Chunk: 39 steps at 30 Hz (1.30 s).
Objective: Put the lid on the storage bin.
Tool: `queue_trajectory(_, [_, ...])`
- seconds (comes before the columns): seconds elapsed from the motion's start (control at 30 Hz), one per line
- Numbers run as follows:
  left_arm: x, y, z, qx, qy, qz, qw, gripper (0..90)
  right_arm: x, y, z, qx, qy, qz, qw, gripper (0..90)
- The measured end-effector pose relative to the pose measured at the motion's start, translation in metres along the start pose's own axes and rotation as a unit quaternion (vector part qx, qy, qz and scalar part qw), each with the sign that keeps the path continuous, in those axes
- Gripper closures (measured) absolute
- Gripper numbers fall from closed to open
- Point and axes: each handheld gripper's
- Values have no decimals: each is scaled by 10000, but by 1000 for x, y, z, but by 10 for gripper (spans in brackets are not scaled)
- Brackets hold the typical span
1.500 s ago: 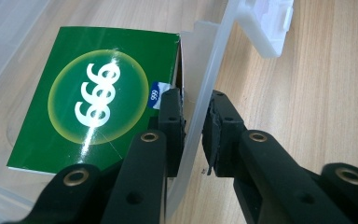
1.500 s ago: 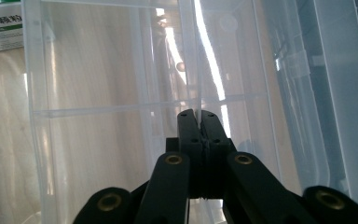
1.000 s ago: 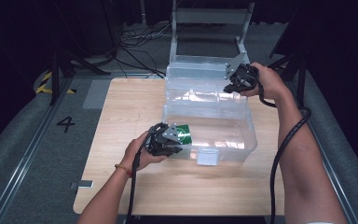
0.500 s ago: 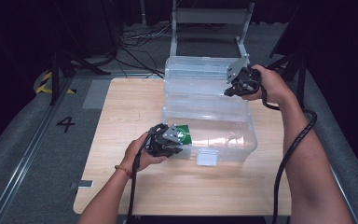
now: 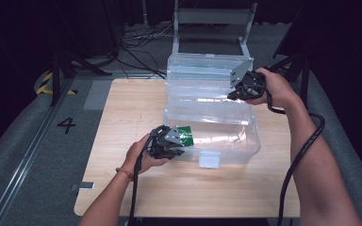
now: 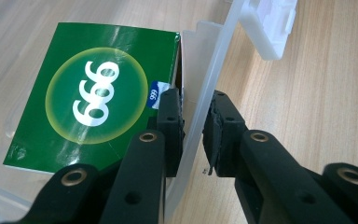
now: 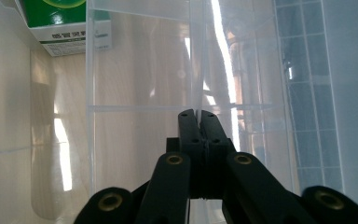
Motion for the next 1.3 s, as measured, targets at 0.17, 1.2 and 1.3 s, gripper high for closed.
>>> queue_trajectory(0.17, [0,0,0,-6,13,-12,10000,776,-1,2,5,4,31,14,10000,900])
queue_trajectory(1.2, [0,1,-6,-17,67,38,10000,758,-2,9,42,150,200,32,9997,900])
queue_trajectory(1.3, [-1,0,-7,-29,56,65,10000,753,-2,8,47,200,227,30,9995,900])
Point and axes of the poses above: each handheld gripper's, and its own axes: y roughly backward along the jaws, x roughly out of its underside, z roughly to its left, and after that the axes turned 8 degrees about -x, right-handed
